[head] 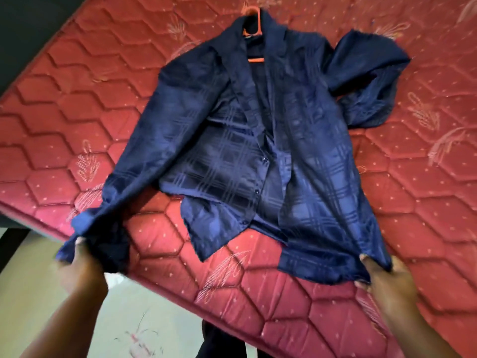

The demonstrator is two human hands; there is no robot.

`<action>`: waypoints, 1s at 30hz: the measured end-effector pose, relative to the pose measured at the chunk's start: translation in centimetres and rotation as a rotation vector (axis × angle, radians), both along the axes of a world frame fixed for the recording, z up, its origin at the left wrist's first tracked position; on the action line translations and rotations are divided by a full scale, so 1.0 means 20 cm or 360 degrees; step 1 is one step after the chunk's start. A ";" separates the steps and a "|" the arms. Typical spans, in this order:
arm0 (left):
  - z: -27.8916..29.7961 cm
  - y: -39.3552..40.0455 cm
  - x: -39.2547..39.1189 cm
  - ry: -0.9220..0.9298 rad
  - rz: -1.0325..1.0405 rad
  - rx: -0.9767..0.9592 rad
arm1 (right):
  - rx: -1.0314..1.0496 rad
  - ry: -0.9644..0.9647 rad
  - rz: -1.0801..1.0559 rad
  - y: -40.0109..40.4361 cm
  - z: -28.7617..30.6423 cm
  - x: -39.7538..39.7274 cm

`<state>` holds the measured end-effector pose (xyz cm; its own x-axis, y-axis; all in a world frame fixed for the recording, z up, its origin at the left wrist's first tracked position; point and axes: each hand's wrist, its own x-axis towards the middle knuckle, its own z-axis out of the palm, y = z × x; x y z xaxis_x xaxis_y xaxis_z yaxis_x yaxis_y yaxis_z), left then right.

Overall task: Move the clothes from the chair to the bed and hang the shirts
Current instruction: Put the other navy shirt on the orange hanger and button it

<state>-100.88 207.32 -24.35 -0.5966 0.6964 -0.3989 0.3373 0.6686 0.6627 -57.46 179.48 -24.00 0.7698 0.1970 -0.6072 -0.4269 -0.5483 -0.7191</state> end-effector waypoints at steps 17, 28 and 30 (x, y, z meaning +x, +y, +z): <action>-0.05 0.20 0.67 0.0212 -0.1296 0.0174 | 0.0229 0.0218 -0.0293 0.18 0.02 0.03; 0.06 0.41 0.79 0.0036 -0.1360 0.0296 | 0.0341 0.0311 -0.0398 0.12 0.03 0.10; 0.09 0.33 0.76 0.0092 -0.1230 0.0521 | 0.0349 0.0359 -0.0398 0.10 0.04 0.12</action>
